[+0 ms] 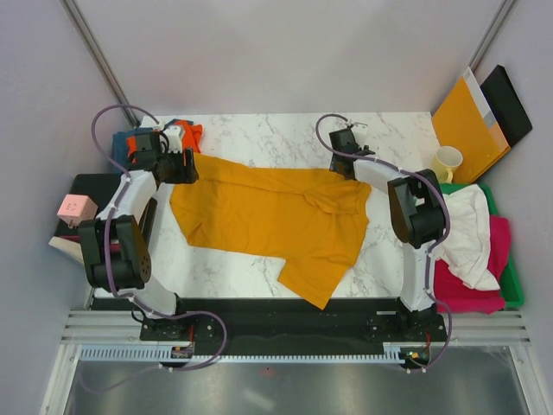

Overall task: Fold and stack the t-shirts
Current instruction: Fold the flattened tshirt in 1/3 of the way

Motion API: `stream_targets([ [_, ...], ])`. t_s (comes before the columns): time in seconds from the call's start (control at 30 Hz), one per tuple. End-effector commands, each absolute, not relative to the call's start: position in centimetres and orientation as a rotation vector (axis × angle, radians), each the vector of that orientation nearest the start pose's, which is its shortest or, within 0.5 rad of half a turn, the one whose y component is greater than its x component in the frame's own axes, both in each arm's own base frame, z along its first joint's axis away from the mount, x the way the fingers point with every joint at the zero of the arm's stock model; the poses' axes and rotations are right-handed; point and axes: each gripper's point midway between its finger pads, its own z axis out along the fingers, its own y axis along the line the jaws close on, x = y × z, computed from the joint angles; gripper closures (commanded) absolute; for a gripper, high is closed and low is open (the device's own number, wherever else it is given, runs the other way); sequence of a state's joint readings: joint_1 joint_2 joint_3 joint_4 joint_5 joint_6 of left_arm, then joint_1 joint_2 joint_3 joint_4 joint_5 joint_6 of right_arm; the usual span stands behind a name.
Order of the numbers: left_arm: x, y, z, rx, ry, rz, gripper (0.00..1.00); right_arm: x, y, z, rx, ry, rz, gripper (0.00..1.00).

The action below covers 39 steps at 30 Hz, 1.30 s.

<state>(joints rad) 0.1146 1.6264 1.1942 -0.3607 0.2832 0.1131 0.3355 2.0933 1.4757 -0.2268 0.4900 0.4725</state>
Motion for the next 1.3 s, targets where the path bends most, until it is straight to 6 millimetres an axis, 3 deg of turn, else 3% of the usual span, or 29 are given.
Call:
stream_targets([
  [0.0, 41.5, -0.7, 15.7, 0.157, 2.255, -0.265, 0.32, 51.5, 10.9, 11.8, 0.392, 2.14, -0.102, 0.37],
  [0.1, 40.7, -1.1, 15.8, 0.176, 2.254, -0.283, 0.32, 50.5, 10.8, 12.8, 0.397, 2.131, -0.09, 0.36],
  [0.2, 39.9, -1.4, 15.7, 0.182, 2.257, -0.303, 0.32, 49.1, 10.3, 12.6, 0.414, 2.147, -0.11, 0.36],
  [0.43, 38.8, -1.8, 14.9, 0.185, 2.274, -0.329, 0.32, 45.9, 8.0, 9.1, 0.445, 2.234, -0.247, 0.36],
  [0.63, 38.5, -2.0, 14.7, 0.167, 2.28, -0.345, 0.32, 45.2, 7.1, 6.1, 0.483, 2.292, -0.299, 0.35],
  [1.07, 37.7, -2.2, 14.5, 0.163, 2.287, -0.354, 0.32, 41.3, 5.9, 1.9, 0.557, 2.429, -0.361, 0.28],
  [1.1, 37.7, -2.2, 14.6, 0.161, 2.286, -0.356, 0.32, 41.3, 5.8, 1.1, 0.569, 2.45, -0.361, 0.29],
  [1.27, 37.6, -2.0, 14.6, 0.162, 2.284, -0.339, 0.32, 40.2, 4.9, -0.7, 0.608, 2.522, -0.381, 0.6],
])
